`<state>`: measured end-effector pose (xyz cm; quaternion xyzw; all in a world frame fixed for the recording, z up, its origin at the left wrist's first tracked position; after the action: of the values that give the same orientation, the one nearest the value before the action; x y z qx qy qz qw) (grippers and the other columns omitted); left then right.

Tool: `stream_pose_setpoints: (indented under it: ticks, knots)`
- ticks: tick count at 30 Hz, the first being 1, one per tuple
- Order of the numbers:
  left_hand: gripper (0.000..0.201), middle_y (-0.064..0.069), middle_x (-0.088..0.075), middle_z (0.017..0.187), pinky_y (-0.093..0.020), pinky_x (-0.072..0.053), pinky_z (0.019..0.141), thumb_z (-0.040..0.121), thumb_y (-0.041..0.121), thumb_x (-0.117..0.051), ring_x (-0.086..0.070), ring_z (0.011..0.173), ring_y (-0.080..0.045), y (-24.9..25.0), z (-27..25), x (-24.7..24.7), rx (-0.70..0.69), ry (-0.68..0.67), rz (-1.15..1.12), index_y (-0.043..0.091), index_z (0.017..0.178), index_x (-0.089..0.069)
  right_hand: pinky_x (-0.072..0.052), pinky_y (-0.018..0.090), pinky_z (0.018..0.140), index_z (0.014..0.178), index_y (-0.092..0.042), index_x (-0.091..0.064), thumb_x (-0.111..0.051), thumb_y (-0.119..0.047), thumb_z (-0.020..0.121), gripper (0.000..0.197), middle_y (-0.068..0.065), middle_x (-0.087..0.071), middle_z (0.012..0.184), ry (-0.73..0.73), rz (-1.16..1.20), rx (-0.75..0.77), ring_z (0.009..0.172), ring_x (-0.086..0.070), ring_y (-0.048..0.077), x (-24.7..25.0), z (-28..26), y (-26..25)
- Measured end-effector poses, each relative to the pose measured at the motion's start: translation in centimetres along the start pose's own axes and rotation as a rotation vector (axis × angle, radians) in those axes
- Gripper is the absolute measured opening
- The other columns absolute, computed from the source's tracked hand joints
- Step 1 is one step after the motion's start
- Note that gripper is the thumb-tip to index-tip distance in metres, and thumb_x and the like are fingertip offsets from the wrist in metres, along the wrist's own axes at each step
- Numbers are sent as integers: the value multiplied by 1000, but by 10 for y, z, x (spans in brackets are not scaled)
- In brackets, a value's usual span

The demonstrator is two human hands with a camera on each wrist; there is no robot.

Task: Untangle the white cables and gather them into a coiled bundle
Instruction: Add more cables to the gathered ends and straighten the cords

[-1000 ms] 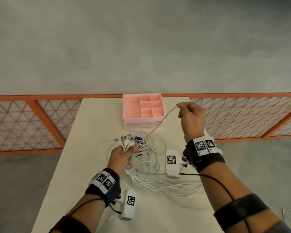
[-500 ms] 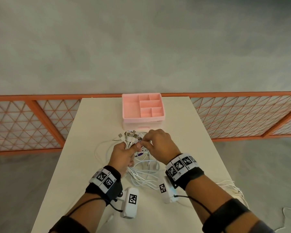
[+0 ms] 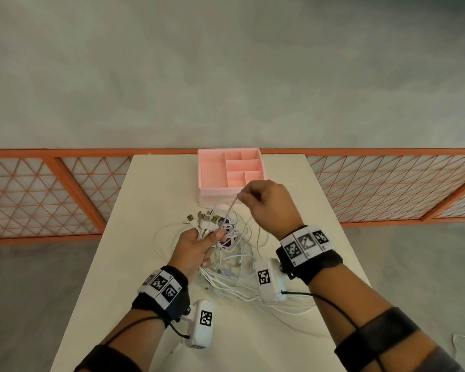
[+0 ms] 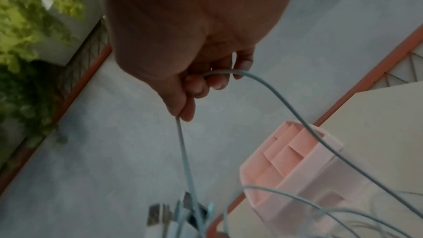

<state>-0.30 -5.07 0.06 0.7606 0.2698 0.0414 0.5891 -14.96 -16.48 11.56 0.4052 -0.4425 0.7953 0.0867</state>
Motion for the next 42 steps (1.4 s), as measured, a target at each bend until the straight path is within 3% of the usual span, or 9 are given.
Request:
stream_pose_setpoints:
  ticks: [5,8,11,20,27,30,33,37,42]
  knots:
    - [20,2,-56,57,-21,-24,42,89,18,-74,-27,41,-10,-8,3,1,30,19,96,2,94,-63,-34,18,50,78,-6,-70,-66,-16,91,17,-4,-53,54,268,368,-152,46,-40,1,34,17,-14]
    - [19,-12,-61,72,-20,-25,42,90,19,-72,-28,40,-10,-17,0,4,60,-11,87,2,94,-64,-41,26,59,80,-2,-69,-65,-15,91,17,15,-62,65,376,483,-148,57,-48,9,56,25,-18]
    - [17,-11,-64,73,-20,-27,40,88,18,-74,-31,39,-10,-24,-1,7,74,44,134,3,88,-66,-40,24,57,81,-2,-69,-64,-14,92,16,-8,-53,54,453,536,-146,54,-45,7,70,30,-14]
    - [26,-9,-70,78,-20,-28,39,95,20,-65,-31,39,-10,-22,-4,14,62,146,77,-6,100,-66,-39,27,52,88,-14,-60,-52,-13,96,12,-4,-53,58,572,654,-344,53,-46,12,81,27,40]
    - [27,5,-34,53,-18,-22,35,100,29,-55,-26,39,-6,28,-15,-6,55,22,-260,5,91,-62,-48,32,65,133,-15,-46,-44,-2,89,46,12,-65,113,683,546,-792,84,-63,21,88,-14,128]
    - [28,6,-32,52,-18,-23,34,100,31,-53,-26,39,-5,54,-19,-16,3,-23,-355,8,86,-61,-51,40,80,146,-8,-32,-51,-15,88,62,11,-62,116,578,409,-1021,91,-61,26,84,-38,160]
    - [30,6,-31,52,-18,-24,35,101,33,-51,-25,40,-5,74,-22,-27,-61,-44,-393,9,87,-60,-54,45,90,131,0,-50,-67,-52,66,85,16,-64,115,311,108,-1211,90,-64,32,72,-60,183]
    - [31,5,-29,54,-19,-21,37,102,35,-50,-22,42,-5,88,-21,-44,-142,-57,-372,9,86,-59,-45,45,103,141,-9,-46,-61,-65,82,82,14,-55,138,190,95,-912,123,-55,35,47,-67,146]
    - [31,5,-30,54,-20,-20,39,102,35,-52,-23,42,-6,92,-10,-57,-206,-16,-311,10,84,-60,-51,22,81,111,-27,-65,-68,-46,87,31,-8,-73,94,-336,466,-242,89,-68,7,6,-58,29]
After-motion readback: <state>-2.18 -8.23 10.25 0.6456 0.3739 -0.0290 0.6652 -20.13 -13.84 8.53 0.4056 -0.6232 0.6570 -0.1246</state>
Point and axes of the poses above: each hand's wrist, its own z-axis towards the middle knuckle, its own x-axis out of the back of the hand, y = z × x, the point moved 1 cm from there along z, towards the middle knuckle
